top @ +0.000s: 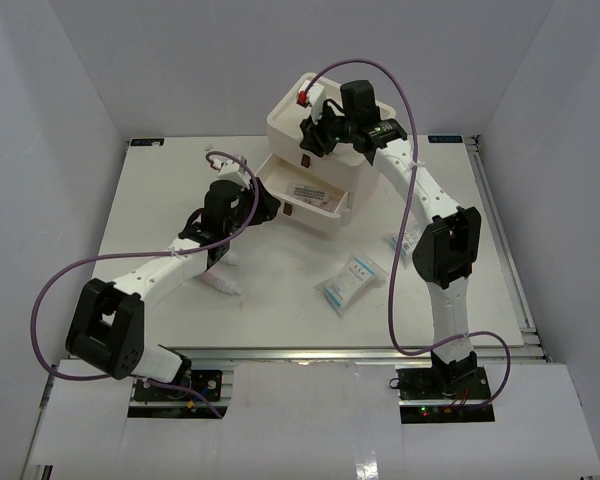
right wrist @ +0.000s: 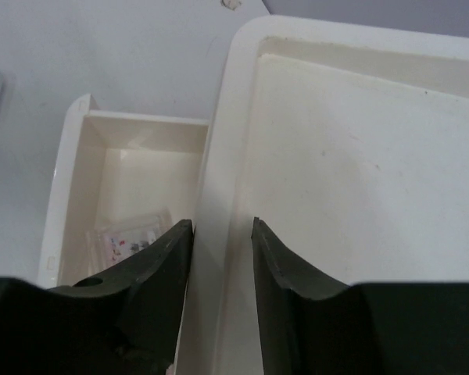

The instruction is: Organize the makeup

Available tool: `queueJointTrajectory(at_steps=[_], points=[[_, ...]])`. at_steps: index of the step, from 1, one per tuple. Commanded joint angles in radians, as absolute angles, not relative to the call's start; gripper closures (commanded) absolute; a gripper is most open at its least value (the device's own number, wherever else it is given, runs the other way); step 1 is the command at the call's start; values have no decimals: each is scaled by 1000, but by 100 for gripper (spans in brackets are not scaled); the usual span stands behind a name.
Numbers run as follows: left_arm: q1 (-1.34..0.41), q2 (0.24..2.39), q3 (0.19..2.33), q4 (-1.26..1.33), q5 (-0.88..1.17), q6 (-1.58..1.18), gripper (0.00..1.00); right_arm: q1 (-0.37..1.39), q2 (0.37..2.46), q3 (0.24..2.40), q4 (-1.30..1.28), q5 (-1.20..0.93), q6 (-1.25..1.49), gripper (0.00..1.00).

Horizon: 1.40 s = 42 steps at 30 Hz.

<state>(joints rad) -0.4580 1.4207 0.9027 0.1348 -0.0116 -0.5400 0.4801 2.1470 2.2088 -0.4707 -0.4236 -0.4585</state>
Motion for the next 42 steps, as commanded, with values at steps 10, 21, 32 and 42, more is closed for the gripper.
queueJointTrajectory(at_steps=[10,21,32,42], points=[[-456,1334,751,212,45,-556,41,497,2108,2188,-545,-612,-490,87],[-456,1396,780,245,48,-522,42,497,1972,2054,-603,-709,-511,88],[-456,1444,810,294,42,-518,44,499,1925,2006,-633,-734,-532,89],[-454,1528,929,314,15,-442,44,509,1924,1993,-657,-732,-555,89]])
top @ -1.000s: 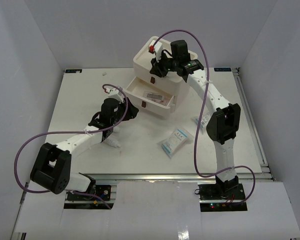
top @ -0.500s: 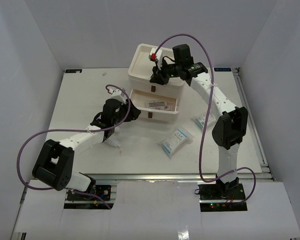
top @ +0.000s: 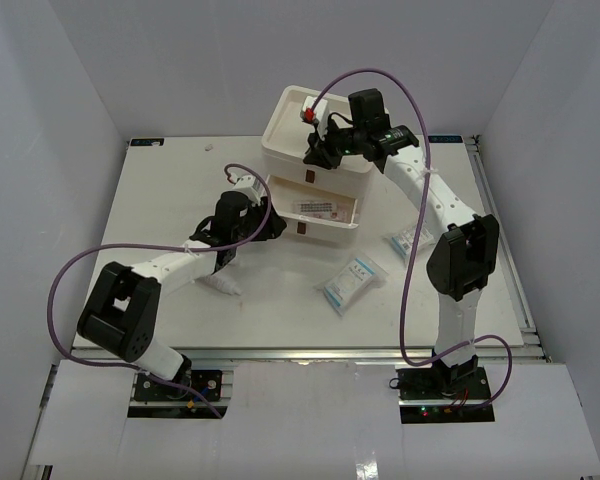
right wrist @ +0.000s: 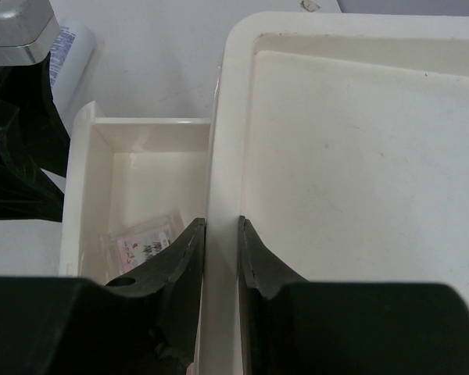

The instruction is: Organize the makeup

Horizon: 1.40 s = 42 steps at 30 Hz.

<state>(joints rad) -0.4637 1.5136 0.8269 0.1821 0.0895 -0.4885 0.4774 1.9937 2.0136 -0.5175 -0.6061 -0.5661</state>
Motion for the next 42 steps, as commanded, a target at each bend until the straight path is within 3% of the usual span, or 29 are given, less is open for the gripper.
queueJointTrajectory(at_steps=[1,16,26,35,42], points=[[-452,1539,942,311,15,-441,45,509,1924,1993,-658,-732,-557,89],[-442,1669,1110,327,45,-435,45,508,1940,2004,-660,-693,-564,88],[-442,1607,1090,339,43,-461,43,503,1959,2041,-643,-644,-547,86],[-442,1437,899,362,99,-548,45,491,1959,2051,-630,-617,-534,85],[-443,1475,831,422,154,-632,50,491,1963,2051,-628,-621,-525,85]])
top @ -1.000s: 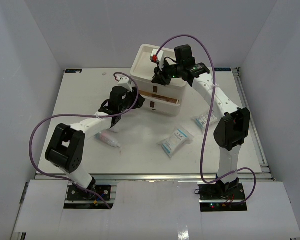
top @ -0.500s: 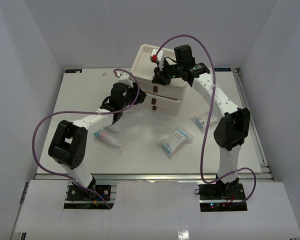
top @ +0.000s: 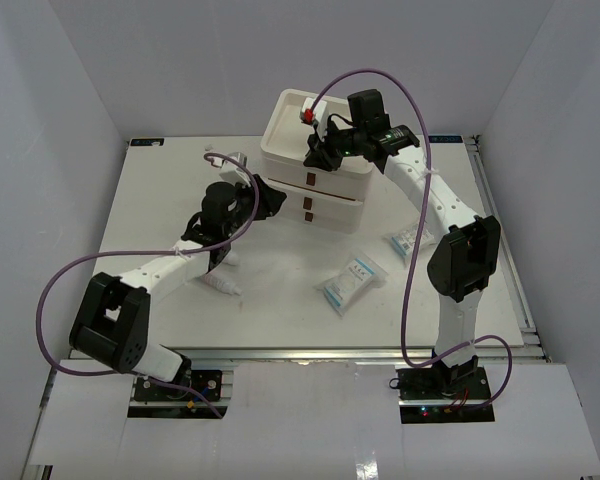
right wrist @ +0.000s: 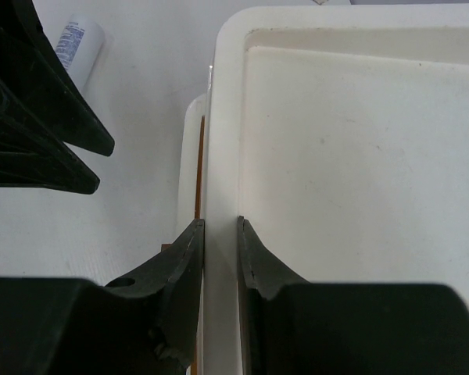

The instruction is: Organize the makeup

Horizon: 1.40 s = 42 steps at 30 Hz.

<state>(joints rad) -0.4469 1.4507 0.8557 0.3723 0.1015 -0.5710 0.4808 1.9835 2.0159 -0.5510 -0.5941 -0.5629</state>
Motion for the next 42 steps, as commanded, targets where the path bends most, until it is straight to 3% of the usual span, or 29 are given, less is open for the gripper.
queueJointTrajectory(at_steps=[1,16,35,42], points=[[-443,1494,833,429,159,-639,50,491,1962,2050,-628,-621,-525,85],[-443,1778,1071,437,184,-639,52,491,1960,2033,-627,-629,-520,85],[-443,1799,1106,469,135,-721,52,491,1979,2033,-620,-613,-511,85],[-444,1679,962,517,187,-725,50,488,1989,2051,-615,-584,-518,84]])
